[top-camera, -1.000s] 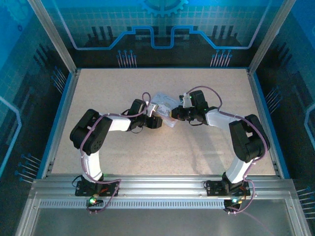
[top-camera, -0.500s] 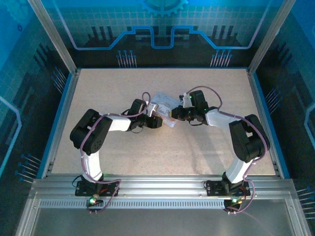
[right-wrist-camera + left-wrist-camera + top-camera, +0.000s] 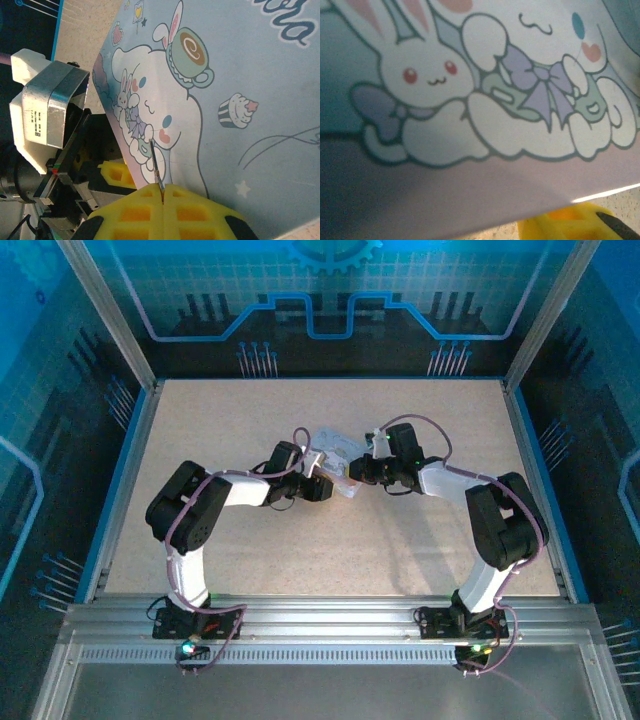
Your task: Unlock the padlock with the key
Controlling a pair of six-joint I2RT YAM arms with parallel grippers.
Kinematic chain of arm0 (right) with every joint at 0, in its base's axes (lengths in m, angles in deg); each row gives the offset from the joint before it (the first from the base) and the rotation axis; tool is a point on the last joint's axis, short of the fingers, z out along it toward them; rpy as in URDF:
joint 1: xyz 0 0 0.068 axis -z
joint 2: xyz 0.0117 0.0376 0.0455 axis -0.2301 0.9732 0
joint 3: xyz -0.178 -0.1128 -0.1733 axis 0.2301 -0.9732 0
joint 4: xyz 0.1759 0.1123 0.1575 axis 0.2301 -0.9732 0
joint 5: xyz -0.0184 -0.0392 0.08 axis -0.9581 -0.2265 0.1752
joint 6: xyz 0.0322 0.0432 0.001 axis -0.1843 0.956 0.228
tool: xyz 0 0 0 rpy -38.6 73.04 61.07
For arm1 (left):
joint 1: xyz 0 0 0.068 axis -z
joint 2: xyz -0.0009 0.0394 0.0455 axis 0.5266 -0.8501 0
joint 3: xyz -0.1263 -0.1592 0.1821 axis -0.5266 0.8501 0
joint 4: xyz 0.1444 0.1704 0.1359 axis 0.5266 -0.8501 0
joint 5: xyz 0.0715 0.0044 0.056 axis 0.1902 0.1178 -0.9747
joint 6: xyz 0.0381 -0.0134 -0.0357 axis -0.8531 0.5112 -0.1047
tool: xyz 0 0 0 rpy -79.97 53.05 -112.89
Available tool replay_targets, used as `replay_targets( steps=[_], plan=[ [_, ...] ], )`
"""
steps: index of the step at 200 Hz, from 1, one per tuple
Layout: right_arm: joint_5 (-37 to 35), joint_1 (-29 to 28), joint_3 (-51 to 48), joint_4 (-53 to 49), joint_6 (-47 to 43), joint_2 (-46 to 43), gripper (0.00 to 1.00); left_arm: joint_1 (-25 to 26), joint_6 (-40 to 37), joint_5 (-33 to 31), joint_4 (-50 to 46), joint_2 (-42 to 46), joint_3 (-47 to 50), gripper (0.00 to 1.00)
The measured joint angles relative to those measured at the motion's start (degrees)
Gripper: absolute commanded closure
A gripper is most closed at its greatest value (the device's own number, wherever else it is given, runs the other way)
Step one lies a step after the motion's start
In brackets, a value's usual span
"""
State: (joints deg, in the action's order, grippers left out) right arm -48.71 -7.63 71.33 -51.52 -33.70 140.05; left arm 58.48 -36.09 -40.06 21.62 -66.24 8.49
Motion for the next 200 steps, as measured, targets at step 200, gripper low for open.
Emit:
replay_targets(
  steps=[200],
  plan=[
    [-9.4, -3.2, -16.9, -3.6, -11.5, -25.3, 1.0, 2.2, 7.7, -2.3, -6.9, 8.3, 0.0, 0.75]
  ],
)
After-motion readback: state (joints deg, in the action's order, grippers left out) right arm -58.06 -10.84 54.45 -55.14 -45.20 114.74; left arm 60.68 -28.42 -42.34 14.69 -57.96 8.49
